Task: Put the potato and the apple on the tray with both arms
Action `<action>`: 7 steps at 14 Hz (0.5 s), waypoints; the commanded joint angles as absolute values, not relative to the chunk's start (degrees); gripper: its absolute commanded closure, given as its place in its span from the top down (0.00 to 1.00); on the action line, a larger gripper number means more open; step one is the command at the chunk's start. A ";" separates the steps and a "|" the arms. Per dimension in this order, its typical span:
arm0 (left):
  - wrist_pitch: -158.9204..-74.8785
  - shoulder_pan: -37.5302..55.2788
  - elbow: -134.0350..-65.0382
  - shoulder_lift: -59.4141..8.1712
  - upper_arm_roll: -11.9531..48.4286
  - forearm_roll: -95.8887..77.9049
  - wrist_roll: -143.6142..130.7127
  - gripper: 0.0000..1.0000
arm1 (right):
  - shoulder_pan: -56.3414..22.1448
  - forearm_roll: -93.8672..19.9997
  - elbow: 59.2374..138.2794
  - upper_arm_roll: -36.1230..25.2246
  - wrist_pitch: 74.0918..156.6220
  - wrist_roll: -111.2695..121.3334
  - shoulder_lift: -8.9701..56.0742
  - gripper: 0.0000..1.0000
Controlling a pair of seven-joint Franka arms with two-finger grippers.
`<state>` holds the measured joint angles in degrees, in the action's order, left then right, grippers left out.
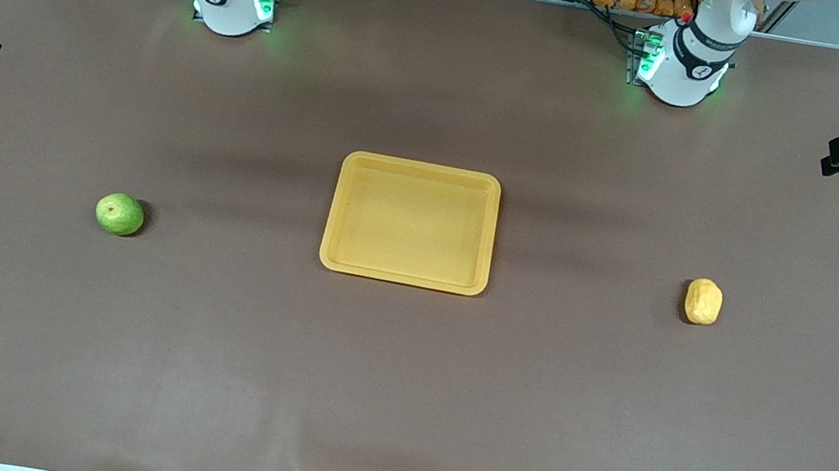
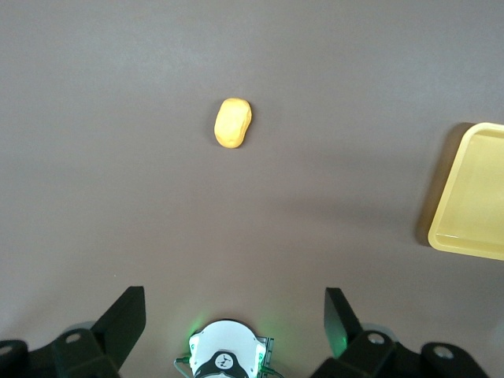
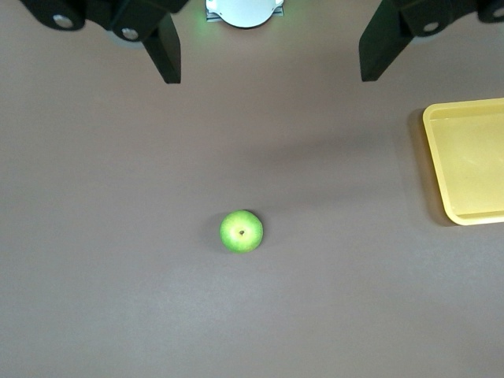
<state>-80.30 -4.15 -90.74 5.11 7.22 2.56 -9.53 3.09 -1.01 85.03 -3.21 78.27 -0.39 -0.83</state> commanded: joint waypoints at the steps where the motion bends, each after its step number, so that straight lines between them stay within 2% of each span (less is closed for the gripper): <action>1: -80.15 -4.48 -91.75 5.36 7.56 2.46 -9.32 1.00 | 3.60 -1.14 85.78 -3.16 78.22 -0.18 -2.11 1.00; 7: -84.02 -4.57 -96.67 5.97 7.65 2.46 -9.05 1.00 | 4.04 -1.23 85.61 -3.43 77.87 -0.09 -2.11 1.00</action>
